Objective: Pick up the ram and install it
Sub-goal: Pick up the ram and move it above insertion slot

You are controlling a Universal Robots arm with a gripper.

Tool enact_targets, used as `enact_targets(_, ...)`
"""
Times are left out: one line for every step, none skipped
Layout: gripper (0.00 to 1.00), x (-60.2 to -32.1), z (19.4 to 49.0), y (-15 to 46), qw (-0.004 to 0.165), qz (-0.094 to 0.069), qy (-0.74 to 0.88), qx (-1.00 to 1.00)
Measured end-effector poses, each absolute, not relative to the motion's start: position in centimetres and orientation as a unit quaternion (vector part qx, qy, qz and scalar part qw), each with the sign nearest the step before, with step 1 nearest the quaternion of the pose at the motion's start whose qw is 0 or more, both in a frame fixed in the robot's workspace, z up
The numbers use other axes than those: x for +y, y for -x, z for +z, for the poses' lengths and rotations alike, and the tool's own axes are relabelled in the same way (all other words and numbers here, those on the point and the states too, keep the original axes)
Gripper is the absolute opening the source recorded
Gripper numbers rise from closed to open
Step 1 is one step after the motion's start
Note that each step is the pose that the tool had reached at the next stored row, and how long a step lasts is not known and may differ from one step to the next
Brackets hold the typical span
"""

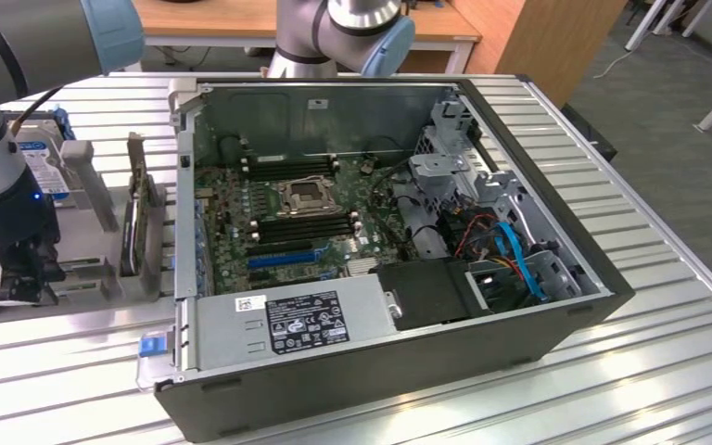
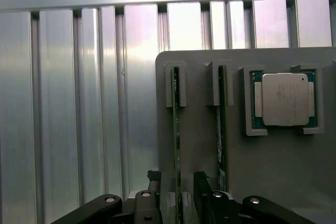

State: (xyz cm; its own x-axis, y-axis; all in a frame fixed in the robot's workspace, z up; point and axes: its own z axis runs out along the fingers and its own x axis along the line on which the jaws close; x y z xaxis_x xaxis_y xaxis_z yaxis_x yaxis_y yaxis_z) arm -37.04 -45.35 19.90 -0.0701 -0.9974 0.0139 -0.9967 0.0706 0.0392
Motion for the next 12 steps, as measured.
enact_targets(0.38,-45.35,19.9,37.04,0.018,-0.01,-0.682,-0.731)
enact_targets(0.38,-45.35,19.9,37.04,0.018,-0.01,-0.682,-0.731)
enact_targets(0.38,-45.35,19.9,37.04,0.018,-0.01,-0.682,-0.731)
enact_targets(0.38,-45.35,19.9,37.04,0.018,-0.01,-0.682,-0.731)
enact_targets(0.37,-45.35,19.9,37.04,0.018,-0.01,-0.682,-0.731)
enact_targets(0.37,-45.35,19.9,37.04,0.018,-0.01,-0.682,-0.731)
enact_targets(0.31,-45.35,19.9,37.04,0.018,-0.01,-0.682,-0.731)
enact_targets(0.31,-45.35,19.9,37.04,0.018,-0.01,-0.682,-0.731)
enact_targets(0.24,-45.35,19.9,37.04,0.018,-0.01,-0.682,-0.731)
enact_targets(0.24,-45.35,19.9,37.04,0.018,-0.01,-0.682,-0.731)
enact_targets(0.24,-45.35,19.9,37.04,0.018,-0.01,-0.682,-0.731)
enact_targets(0.24,-45.35,19.9,37.04,0.018,-0.01,-0.682,-0.731)
